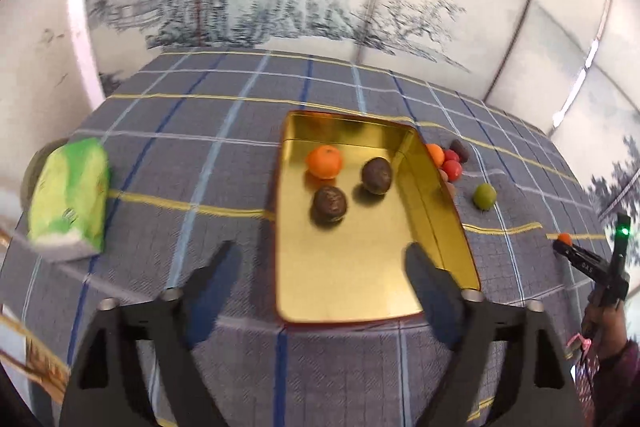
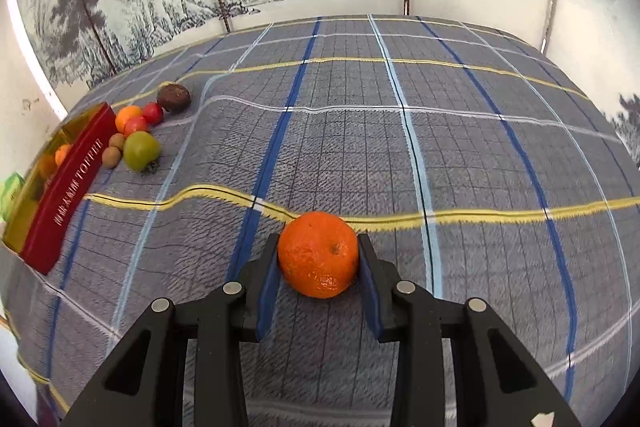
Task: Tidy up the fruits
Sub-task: 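Carry the mandarin over the tin and release it with the right gripper, then move both grippers back toward the remaining fruits beside the tin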
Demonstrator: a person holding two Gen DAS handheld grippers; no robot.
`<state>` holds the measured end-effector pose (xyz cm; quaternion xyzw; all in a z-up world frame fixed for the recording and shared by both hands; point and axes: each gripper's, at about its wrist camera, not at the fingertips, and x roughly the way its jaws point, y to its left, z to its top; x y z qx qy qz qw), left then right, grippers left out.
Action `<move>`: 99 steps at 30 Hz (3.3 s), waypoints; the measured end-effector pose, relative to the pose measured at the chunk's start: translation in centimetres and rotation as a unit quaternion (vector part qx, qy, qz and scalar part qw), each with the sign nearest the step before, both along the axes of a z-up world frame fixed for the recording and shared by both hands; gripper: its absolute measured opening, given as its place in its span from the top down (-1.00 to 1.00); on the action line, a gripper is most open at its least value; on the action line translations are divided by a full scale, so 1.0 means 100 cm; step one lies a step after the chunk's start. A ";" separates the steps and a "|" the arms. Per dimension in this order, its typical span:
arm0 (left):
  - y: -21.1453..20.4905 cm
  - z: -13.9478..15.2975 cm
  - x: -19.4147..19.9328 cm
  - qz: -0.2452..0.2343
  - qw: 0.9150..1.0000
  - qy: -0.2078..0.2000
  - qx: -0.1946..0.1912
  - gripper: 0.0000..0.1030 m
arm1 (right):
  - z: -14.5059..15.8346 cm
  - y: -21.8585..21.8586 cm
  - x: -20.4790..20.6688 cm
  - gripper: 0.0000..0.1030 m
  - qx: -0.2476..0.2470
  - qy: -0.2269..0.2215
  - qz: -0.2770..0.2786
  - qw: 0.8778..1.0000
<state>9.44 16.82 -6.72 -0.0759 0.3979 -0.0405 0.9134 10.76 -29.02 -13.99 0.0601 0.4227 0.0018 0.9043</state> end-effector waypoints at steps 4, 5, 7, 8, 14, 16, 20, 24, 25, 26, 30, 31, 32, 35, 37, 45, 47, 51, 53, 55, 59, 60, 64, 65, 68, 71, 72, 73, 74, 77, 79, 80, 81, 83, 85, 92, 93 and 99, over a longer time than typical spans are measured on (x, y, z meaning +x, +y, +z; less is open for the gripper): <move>0.014 0.006 -0.016 0.029 1.000 -0.006 -0.005 -0.92 | 0.023 0.013 -0.008 0.36 0.014 -0.017 0.015 1.000; 0.016 0.006 -0.019 0.032 0.999 -0.005 -0.009 -0.94 | 0.028 0.019 -0.009 0.36 0.016 -0.021 0.022 0.999; 0.020 0.005 -0.022 0.039 0.999 0.002 -0.013 -0.96 | 0.043 0.040 -0.010 0.36 0.017 -0.032 0.048 0.998; 0.022 0.004 -0.022 0.042 0.999 0.009 -0.016 -0.96 | 0.053 0.056 -0.010 0.36 0.022 -0.040 0.068 0.997; 0.024 0.002 -0.025 0.059 0.998 0.009 0.006 -0.96 | 0.085 0.155 0.000 0.36 0.065 -0.056 0.189 0.978; 0.025 0.003 -0.027 0.057 0.998 0.003 0.015 -0.96 | 0.088 0.192 0.008 0.36 0.078 -0.051 0.229 0.969; 0.029 0.007 -0.034 0.050 0.998 -0.011 0.026 -0.96 | 0.076 0.254 0.029 0.36 0.077 -0.024 0.273 0.958; 0.034 0.008 -0.039 0.051 0.998 -0.017 0.045 -0.96 | 0.054 0.293 0.047 0.36 0.071 0.014 0.290 0.954; 0.035 0.008 -0.040 0.052 0.997 -0.018 0.051 -0.96 | 0.049 0.301 0.050 0.36 0.069 0.021 0.293 0.953; 0.036 0.008 -0.041 0.053 0.997 -0.018 0.056 -0.96 | 0.043 0.310 0.054 0.36 0.066 0.030 0.295 0.953; 0.039 0.004 -0.041 0.052 0.996 -0.018 0.076 -0.96 | 0.025 0.328 0.062 0.36 0.052 0.051 0.295 0.953; 0.039 0.003 -0.041 0.051 0.995 -0.018 0.079 -0.96 | 0.022 0.331 0.065 0.36 0.051 0.054 0.293 0.953; 0.040 0.003 -0.042 0.051 0.995 -0.019 0.082 -0.96 | 0.019 0.334 0.067 0.36 0.050 0.058 0.292 0.953; 0.042 0.000 -0.041 0.050 0.994 -0.018 0.094 -0.96 | 0.013 0.344 0.072 0.36 0.045 0.068 0.289 0.954; 0.043 -0.001 -0.041 0.052 0.994 -0.018 0.097 -0.96 | 0.011 0.349 0.074 0.36 0.042 0.073 0.288 0.954; 0.046 -0.003 -0.041 0.052 0.993 -0.016 0.100 -0.96 | 0.003 0.362 0.079 0.36 0.041 0.084 0.279 0.956; 0.046 -0.004 -0.041 0.051 0.993 -0.015 0.102 -0.96 | 0.002 0.362 0.079 0.36 0.048 0.085 0.276 0.956; 0.044 -0.006 -0.043 0.049 0.993 -0.014 0.107 -0.96 | 0.005 0.364 0.078 0.35 0.055 0.080 0.275 0.957; 0.042 -0.007 -0.043 0.049 0.992 -0.012 0.113 -0.96 | 0.008 0.363 0.076 0.34 0.063 0.076 0.276 0.956; 0.039 -0.007 -0.043 0.049 0.992 -0.012 0.113 -0.96 | 0.012 0.362 0.074 0.34 0.069 0.068 0.278 0.956; 0.036 -0.007 -0.044 0.048 0.992 -0.009 0.113 -0.96 | 0.020 0.356 0.071 0.33 0.077 0.055 0.277 0.956; 0.036 -0.007 -0.044 0.048 0.992 -0.008 0.113 -0.96 | 0.021 0.354 0.071 0.33 0.079 0.054 0.277 0.956; 0.031 -0.008 -0.044 0.045 0.992 -0.007 0.119 -0.96 | 0.025 0.348 0.069 0.32 0.089 0.046 0.276 0.956; 0.030 -0.008 -0.044 0.045 0.992 -0.007 0.120 -0.96 | 0.025 0.347 0.068 0.32 0.092 0.045 0.276 0.956; 0.030 -0.008 -0.044 0.045 0.992 -0.007 0.118 -0.96 | 0.026 0.345 0.067 0.32 0.098 0.043 0.277 0.955; 0.029 -0.008 -0.044 0.045 0.992 -0.006 0.119 -0.96 | 0.027 0.343 0.065 0.29 0.105 0.040 0.278 0.954; 0.030 -0.009 -0.043 0.045 0.992 -0.007 0.119 -0.96 | 0.027 0.342 0.064 0.29 0.108 0.039 0.279 0.953; 0.029 -0.009 -0.043 0.045 0.992 -0.006 0.119 -0.96 | 0.027 0.342 0.064 0.29 0.108 0.038 0.279 0.954; 0.030 -0.009 -0.043 0.045 0.992 -0.006 0.118 -0.96 | 0.026 0.341 0.064 0.29 0.107 0.038 0.277 0.954; 0.030 -0.010 -0.044 0.044 0.992 -0.004 0.117 -0.96 | 0.025 0.338 0.065 0.27 0.115 0.040 0.272 0.955; 0.029 -0.011 -0.044 0.045 0.992 -0.004 0.118 -0.96 | 0.026 0.335 0.065 0.27 0.125 0.036 0.271 0.954; 0.030 -0.010 -0.044 0.045 0.992 -0.004 0.118 -0.96 | 0.027 0.334 0.064 0.27 0.128 0.034 0.270 0.954; 0.030 -0.011 -0.045 0.046 0.992 -0.003 0.118 -0.96 | 0.029 0.333 0.063 0.27 0.131 0.031 0.271 0.953; 0.031 -0.012 -0.046 0.046 0.992 -0.003 0.117 -0.96 | 0.033 0.330 0.061 0.27 0.126 0.023 0.271 0.954; 0.031 -0.013 -0.046 0.045 0.992 -0.004 0.116 -0.96 | 0.037 0.327 0.057 0.27 0.107 0.015 0.267 0.958; 0.033 -0.014 -0.048 0.046 0.992 -0.005 0.114 -0.96 | 0.042 0.286 0.039 0.30 0.009 0.005 0.219 0.976; 0.033 -0.014 -0.049 0.046 0.992 -0.005 0.114 -0.96 | 0.044 0.278 0.035 0.45 0.001 -0.002 0.213 0.977; 0.029 -0.010 -0.048 0.040 0.992 -0.006 0.117 -0.96 | 0.053 0.245 0.026 0.46 -0.031 -0.012 0.181 0.983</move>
